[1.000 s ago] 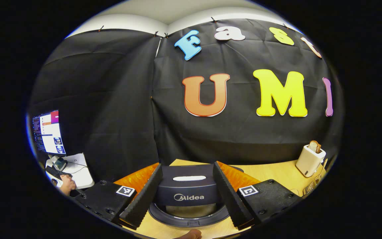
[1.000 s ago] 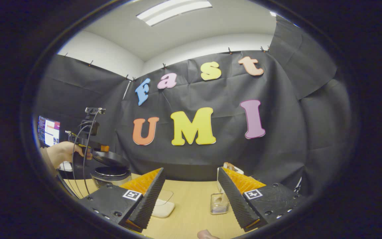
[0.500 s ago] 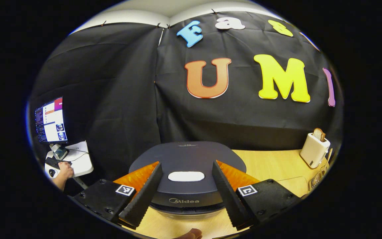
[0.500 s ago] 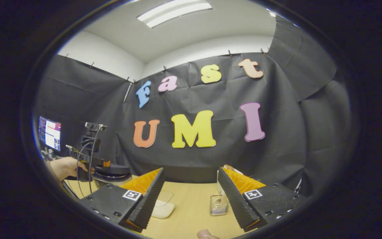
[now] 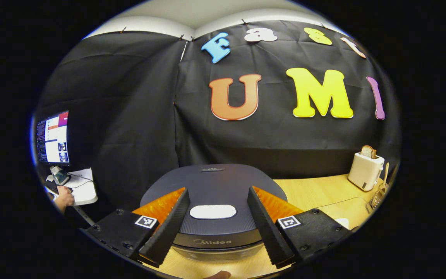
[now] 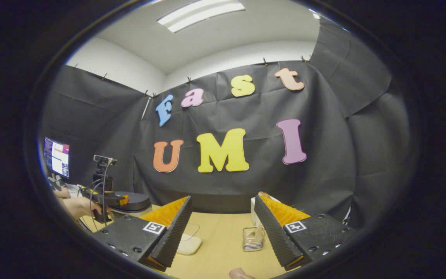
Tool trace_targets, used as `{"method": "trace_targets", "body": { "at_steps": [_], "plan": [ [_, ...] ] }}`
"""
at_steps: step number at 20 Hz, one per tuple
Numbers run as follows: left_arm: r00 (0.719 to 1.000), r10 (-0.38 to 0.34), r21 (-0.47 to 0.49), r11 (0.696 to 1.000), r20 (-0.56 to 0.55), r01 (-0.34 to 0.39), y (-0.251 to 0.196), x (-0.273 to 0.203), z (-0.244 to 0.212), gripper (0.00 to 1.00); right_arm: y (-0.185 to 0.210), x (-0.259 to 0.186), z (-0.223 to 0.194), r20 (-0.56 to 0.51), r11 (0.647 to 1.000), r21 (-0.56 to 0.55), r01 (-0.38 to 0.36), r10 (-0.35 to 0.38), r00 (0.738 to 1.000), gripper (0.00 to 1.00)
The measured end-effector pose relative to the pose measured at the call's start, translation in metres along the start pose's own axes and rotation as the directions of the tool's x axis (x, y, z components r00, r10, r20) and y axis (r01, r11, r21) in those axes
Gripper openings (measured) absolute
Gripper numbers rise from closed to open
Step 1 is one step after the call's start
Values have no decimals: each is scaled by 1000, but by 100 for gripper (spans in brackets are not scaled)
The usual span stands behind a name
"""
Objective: Close the left gripper, press the button to open the rice cooker; take a wooden spoon from the chopstick holder with the right hand, scoop a spoonful of rice and pour it into the rice cooker, then put the wooden spoon back into the chopstick holder.
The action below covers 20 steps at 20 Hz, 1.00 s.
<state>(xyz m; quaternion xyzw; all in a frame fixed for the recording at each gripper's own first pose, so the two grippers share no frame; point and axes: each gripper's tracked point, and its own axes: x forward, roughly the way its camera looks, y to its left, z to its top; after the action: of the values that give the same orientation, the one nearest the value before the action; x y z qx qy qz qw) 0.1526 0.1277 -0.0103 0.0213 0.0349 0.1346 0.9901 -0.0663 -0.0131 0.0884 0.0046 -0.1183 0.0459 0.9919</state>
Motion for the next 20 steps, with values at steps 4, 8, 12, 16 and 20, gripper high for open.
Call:
{"method": "trace_targets", "body": {
  "at_steps": [4,8,12,16,20],
  "plan": [
    [1000,3,-8,1000,17,-2,0,0,-4,98,-2,-1,2,6,1000,-5,6,-6,1000,96],
    [999,-7,-3,1000,32,7,-1,-1,-7,97,-5,1,-1,2,1000,4,8,-8,1000,96],
    [997,-19,15,1000,78,18,-2,-2,-1,97,-4,4,-6,-18,1000,11,6,-6,1000,93],
    [999,-27,14,1000,37,27,-1,-5,-3,96,-9,8,-10,-34,1000,12,29,-29,999,96],
    [999,-46,82,996,11,45,-7,-19,0,97,-6,11,-16,-58,999,9,47,-47,997,96]
  ]
}}
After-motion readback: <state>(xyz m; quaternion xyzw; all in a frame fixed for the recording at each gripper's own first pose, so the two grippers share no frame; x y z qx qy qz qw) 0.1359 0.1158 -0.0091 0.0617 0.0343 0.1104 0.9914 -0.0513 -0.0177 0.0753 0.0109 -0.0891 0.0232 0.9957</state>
